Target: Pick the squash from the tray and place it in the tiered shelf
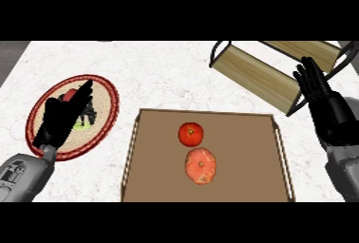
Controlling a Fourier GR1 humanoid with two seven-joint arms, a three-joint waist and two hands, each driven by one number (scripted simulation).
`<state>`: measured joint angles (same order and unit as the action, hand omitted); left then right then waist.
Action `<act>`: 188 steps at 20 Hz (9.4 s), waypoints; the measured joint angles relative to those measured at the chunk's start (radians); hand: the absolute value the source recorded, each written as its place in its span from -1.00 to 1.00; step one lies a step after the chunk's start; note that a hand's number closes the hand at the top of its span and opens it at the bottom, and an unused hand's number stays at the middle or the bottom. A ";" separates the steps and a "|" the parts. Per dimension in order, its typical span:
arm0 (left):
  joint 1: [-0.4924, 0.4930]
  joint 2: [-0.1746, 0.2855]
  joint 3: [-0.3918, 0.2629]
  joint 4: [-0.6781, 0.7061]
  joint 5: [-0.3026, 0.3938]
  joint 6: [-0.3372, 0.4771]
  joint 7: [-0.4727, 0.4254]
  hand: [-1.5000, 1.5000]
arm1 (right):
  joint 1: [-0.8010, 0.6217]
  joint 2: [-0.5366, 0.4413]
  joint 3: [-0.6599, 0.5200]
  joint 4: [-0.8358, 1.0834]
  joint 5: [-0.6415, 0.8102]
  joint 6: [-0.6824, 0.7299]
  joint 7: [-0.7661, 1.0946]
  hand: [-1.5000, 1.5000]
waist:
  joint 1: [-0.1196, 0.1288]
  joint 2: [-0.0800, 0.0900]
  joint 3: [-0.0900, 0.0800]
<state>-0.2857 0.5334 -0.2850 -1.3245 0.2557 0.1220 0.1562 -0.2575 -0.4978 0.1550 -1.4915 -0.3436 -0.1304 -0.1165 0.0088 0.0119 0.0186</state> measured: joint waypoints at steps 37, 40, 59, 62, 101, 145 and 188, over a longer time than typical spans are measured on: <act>0.195 -0.139 0.137 -0.314 -0.020 0.244 -0.064 0.00 | -0.552 0.004 0.550 -0.423 0.285 0.578 0.760 -1.00 | -0.007 -0.020 -0.020; 0.199 -0.148 0.134 -0.331 -0.037 0.251 -0.050 0.00 | -0.537 0.045 0.602 -0.431 0.374 0.585 0.826 -1.00 | -0.006 -0.017 -0.020; 0.207 -0.200 0.191 -0.336 -0.090 0.197 -0.033 0.00 | -0.356 0.139 0.676 -0.303 0.856 0.664 0.761 -1.00 | -0.006 -0.012 -0.019; 0.217 -0.198 0.209 -0.360 -0.091 0.177 -0.019 0.00 | -0.314 0.156 0.674 -0.276 0.916 0.667 0.716 -1.00 | -0.005 -0.012 -0.018; 0.249 -0.317 0.299 -0.381 -0.209 0.100 -0.008 0.00 | -0.139 0.462 0.281 0.130 1.419 0.442 0.637 1.00 | -0.047 -0.029 -0.022; 0.185 -0.324 0.302 -0.315 -0.213 0.065 -0.019 0.00 | -0.738 0.490 -0.239 0.243 1.857 0.011 1.309 1.00 | 0.006 -0.009 -0.019; 0.218 -0.362 0.321 -0.379 -0.250 0.062 0.022 0.00 | -0.753 0.403 -0.579 0.400 1.713 -0.579 1.080 -1.00 | -0.021 -0.021 -0.019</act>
<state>-0.0677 0.1715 0.0359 -1.7032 0.0056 0.1844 0.1785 -1.0105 -0.0945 -0.4243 -1.0911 1.3696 -0.7094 0.9630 -0.0118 -0.0088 -0.0007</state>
